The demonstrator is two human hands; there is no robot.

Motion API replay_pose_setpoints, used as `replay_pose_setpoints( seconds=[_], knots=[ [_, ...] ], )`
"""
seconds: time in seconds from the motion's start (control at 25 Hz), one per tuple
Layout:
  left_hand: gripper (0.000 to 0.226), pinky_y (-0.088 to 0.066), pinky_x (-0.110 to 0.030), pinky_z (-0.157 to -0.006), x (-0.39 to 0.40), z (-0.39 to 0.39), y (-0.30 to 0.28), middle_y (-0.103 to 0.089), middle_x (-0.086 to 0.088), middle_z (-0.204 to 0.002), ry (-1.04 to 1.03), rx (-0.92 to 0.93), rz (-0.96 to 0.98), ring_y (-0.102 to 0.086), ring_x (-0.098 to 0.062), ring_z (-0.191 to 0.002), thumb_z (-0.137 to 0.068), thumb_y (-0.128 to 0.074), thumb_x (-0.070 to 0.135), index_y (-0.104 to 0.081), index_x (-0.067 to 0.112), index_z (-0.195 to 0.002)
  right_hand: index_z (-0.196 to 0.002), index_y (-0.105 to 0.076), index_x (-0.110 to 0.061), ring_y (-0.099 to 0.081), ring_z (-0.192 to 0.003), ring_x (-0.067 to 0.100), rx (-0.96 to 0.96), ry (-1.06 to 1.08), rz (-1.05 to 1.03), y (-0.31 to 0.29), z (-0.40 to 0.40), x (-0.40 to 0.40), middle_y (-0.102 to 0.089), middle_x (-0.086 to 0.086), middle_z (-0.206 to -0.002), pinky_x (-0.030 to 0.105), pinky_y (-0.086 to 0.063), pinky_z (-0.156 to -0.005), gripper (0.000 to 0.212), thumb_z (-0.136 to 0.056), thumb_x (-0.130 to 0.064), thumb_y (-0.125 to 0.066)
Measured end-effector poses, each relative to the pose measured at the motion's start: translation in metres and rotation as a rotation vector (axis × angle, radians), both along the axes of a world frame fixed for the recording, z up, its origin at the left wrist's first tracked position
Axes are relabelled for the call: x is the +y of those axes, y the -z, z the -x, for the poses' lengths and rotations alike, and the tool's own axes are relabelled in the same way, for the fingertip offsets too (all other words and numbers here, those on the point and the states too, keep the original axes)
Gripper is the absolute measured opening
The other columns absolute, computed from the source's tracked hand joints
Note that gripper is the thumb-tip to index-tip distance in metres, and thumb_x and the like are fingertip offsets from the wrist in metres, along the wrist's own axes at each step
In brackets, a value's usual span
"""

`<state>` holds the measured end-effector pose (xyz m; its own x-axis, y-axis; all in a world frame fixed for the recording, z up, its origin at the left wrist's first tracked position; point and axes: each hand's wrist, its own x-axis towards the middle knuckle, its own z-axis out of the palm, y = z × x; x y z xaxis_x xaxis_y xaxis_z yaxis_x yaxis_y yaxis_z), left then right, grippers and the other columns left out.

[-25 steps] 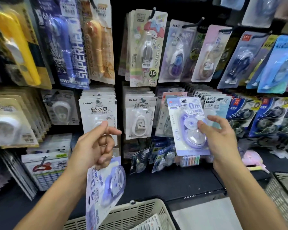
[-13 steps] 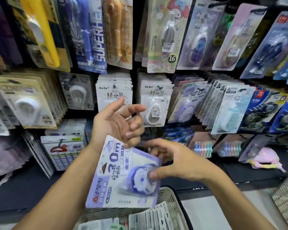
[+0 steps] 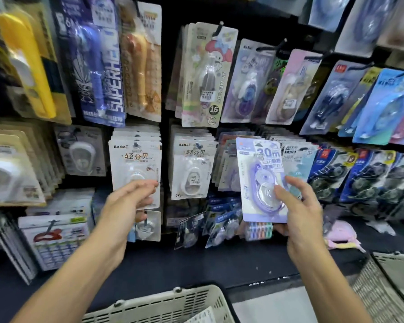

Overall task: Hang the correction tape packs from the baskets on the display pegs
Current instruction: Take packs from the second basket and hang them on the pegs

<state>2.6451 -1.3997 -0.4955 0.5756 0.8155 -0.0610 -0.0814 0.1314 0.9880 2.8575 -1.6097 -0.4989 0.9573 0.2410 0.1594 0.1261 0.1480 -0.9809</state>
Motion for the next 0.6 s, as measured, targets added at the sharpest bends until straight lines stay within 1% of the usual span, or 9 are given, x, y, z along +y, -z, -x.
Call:
replay_pose_setpoints(
  seconds=[0.12, 0.2, 0.28, 0.36, 0.4, 0.44, 0.52, 0.56, 0.6],
  knots=[
    [0.020, -0.046, -0.031, -0.078, -0.003, 0.001, 0.002, -0.077, 0.010, -0.103, 0.000, 0.027, -0.038, -0.066, -0.009, -0.096, -0.097, -0.063, 0.018, -0.080, 0.027, -0.092, -0.087, -0.076, -0.036, -0.062, -0.076, 0.010, -0.080, 0.035, 0.084, 0.002, 0.005, -0.004, -0.072, -0.021, -0.082, 0.027, -0.044, -0.066, 0.014, -0.087, -0.023, -0.073],
    [0.027, -0.045, -0.027, -0.079, -0.006, 0.001, 0.006, -0.075, 0.015, -0.095, 0.034, 0.072, -0.163, -0.065, -0.002, -0.092, -0.095, -0.067, 0.016, -0.079, 0.038, -0.086, -0.087, -0.077, -0.039, -0.065, -0.089, 0.006, -0.125, 0.025, 0.140, 0.004, 0.005, -0.004, -0.073, -0.024, -0.088, 0.026, -0.046, -0.075, 0.017, -0.092, -0.023, -0.071],
    [0.024, -0.042, -0.027, -0.086, -0.009, -0.002, 0.014, -0.067, 0.019, -0.104, 0.077, 0.187, -0.409, -0.061, -0.002, -0.100, -0.092, -0.070, 0.021, -0.074, 0.044, -0.088, -0.100, -0.074, -0.040, -0.066, -0.101, 0.010, -0.191, 0.006, 0.263, 0.008, 0.003, 0.005, -0.069, -0.025, -0.110, 0.027, -0.050, -0.081, 0.015, -0.097, -0.028, -0.066],
    [0.017, -0.040, -0.028, -0.091, -0.007, -0.003, 0.021, -0.056, 0.023, -0.112, 0.166, 0.325, -0.632, -0.055, -0.005, -0.106, -0.092, -0.070, 0.028, -0.066, 0.044, -0.096, -0.131, -0.062, -0.034, -0.069, -0.089, 0.017, -0.232, -0.045, 0.392, 0.004, -0.007, 0.022, -0.055, -0.018, -0.133, 0.029, -0.055, -0.069, 0.031, -0.102, -0.026, -0.058],
    [0.014, -0.043, -0.030, -0.093, -0.004, -0.001, 0.025, -0.056, 0.020, -0.115, 0.256, 0.412, -0.668, -0.054, -0.008, -0.108, -0.093, -0.067, 0.031, -0.064, 0.042, -0.101, -0.142, -0.054, -0.030, -0.070, -0.083, 0.015, -0.204, -0.084, 0.423, 0.002, -0.017, 0.034, -0.050, -0.014, -0.141, 0.025, -0.054, -0.062, 0.039, -0.103, -0.024, -0.055],
    [0.014, -0.046, -0.034, -0.095, -0.002, 0.002, 0.032, -0.057, 0.013, -0.117, 0.371, 0.529, -0.662, -0.056, -0.011, -0.109, -0.095, -0.065, 0.033, -0.065, 0.037, -0.108, -0.149, -0.046, -0.028, -0.069, -0.087, 0.015, -0.160, -0.120, 0.444, 0.002, -0.026, 0.049, -0.046, -0.010, -0.150, 0.019, -0.052, -0.060, 0.047, -0.104, -0.021, -0.055],
    [0.025, -0.048, -0.036, -0.096, -0.002, 0.012, 0.055, -0.060, 0.002, -0.124, 0.640, 0.828, -0.664, -0.058, -0.018, -0.109, -0.098, -0.061, 0.035, -0.064, 0.027, -0.122, -0.156, -0.035, -0.026, -0.059, -0.122, 0.020, -0.102, -0.129, 0.511, 0.018, -0.027, 0.071, -0.037, -0.005, -0.160, 0.017, -0.052, -0.076, 0.061, -0.101, -0.017, -0.060],
    [0.028, -0.048, -0.035, -0.096, -0.005, 0.019, 0.074, -0.061, 0.000, -0.126, 0.761, 0.978, -0.714, -0.058, -0.020, -0.110, -0.099, -0.060, 0.036, -0.063, 0.024, -0.124, -0.156, -0.034, -0.024, -0.050, -0.133, 0.019, -0.097, -0.081, 0.509, 0.039, -0.018, 0.075, -0.036, -0.002, -0.160, 0.018, -0.047, -0.089, 0.064, -0.099, -0.015, -0.061],
    [0.029, -0.048, -0.036, -0.097, -0.009, 0.025, 0.098, -0.062, -0.001, -0.129, 0.849, 1.097, -0.784, -0.058, -0.023, -0.113, -0.098, -0.059, 0.036, -0.063, 0.023, -0.124, -0.152, -0.038, -0.020, -0.048, -0.134, 0.018, -0.109, 0.004, 0.462, 0.067, -0.004, 0.074, -0.041, 0.002, -0.155, 0.018, -0.041, -0.095, 0.060, -0.097, -0.013, -0.061]
  ],
)
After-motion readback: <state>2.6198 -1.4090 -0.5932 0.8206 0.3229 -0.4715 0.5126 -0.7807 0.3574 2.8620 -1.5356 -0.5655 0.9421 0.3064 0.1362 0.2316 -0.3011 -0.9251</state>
